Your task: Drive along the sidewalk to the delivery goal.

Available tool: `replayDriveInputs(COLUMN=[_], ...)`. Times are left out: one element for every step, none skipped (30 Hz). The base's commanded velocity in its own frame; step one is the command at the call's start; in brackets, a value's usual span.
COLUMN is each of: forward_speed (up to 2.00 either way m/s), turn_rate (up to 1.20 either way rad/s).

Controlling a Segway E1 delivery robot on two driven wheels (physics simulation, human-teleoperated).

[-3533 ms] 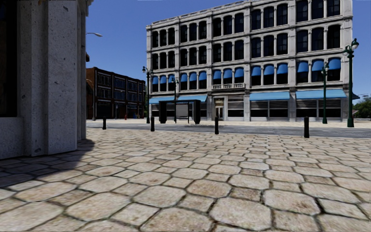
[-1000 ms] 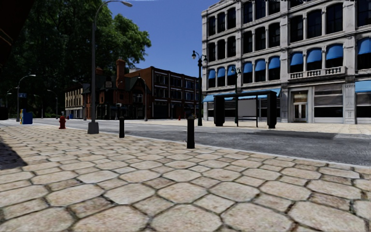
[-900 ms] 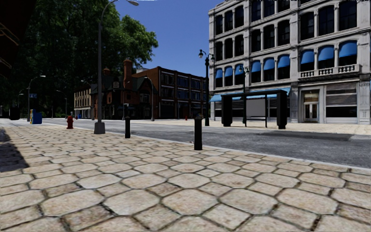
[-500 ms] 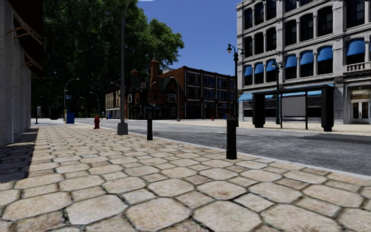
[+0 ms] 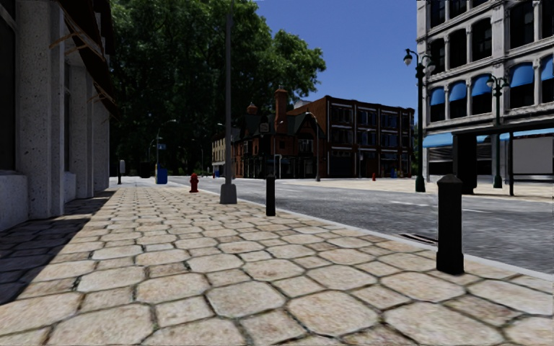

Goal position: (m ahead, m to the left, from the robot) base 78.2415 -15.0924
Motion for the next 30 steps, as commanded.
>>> replayDriveInputs(forward_speed=[2.0, 2.0, 2.0, 2.0, 2.0, 2.0, 2.0, 2.0, 2.0, 2.0, 2.0, 2.0, 2.0, 2.0, 2.0, 2.0, 2.0, 2.0, 2.0, 2.0, 2.0, 2.0, 2.0, 2.0, 2.0, 2.0, 2.0, 2.0, 2.0, 2.0], turn_rate=[0.48, 0.48, 0.48, 0.48, 0.48, 0.48, 0.48, 0.48, 0.48, 0.48, 0.48, 0.48, 0.48, 0.48, 0.48, 0.48, 0.48, 0.48, 0.48, 0.48, 0.48, 0.48, 0.48, 0.48, 0.48, 0.48, 0.48, 0.48, 0.48, 0.48])
